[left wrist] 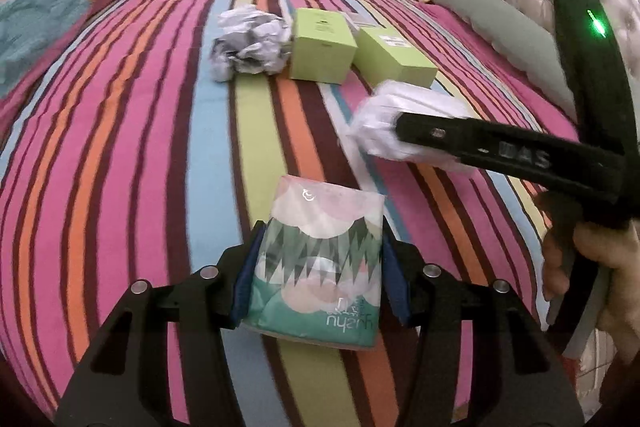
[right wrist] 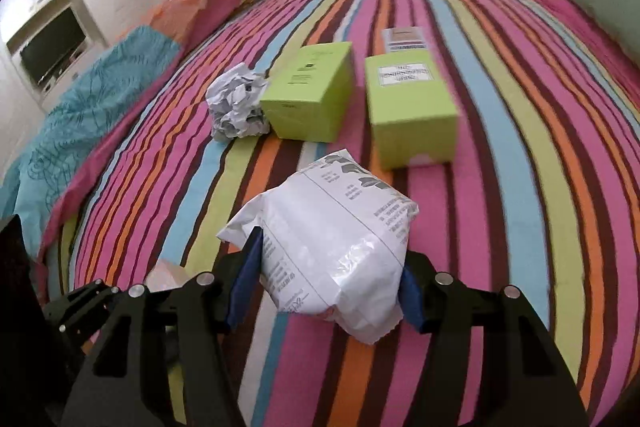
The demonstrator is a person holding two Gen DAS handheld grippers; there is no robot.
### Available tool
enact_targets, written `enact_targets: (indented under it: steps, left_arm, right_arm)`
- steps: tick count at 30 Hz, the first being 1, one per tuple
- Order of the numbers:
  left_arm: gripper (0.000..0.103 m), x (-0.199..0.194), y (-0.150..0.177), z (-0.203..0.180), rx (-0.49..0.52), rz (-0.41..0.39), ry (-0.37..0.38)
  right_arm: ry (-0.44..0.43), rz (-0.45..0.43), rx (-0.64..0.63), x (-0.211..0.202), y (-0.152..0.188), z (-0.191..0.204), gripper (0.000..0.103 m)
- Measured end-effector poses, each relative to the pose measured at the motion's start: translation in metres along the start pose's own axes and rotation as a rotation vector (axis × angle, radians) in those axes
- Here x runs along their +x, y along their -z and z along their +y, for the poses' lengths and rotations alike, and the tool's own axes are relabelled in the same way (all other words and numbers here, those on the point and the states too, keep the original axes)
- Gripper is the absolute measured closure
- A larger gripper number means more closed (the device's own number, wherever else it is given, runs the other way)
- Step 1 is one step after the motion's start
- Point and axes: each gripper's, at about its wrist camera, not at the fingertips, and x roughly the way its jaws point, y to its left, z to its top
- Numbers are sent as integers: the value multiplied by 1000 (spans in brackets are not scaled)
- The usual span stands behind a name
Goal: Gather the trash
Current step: 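Lift the bag and tissue pack and carry both over the wastebasket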
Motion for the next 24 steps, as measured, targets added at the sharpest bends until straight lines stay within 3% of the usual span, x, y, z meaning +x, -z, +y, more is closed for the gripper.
enact_targets:
  steps: [7,24]
  left_arm:
    - [50,-20,17,4,-43,-8,-2]
    - [50,-83,77,-20,-25,-50,15]
  right_arm:
    - [7,-59,127,-35,30,-20,46]
    - [16,-170,233,-114,95,-23,46]
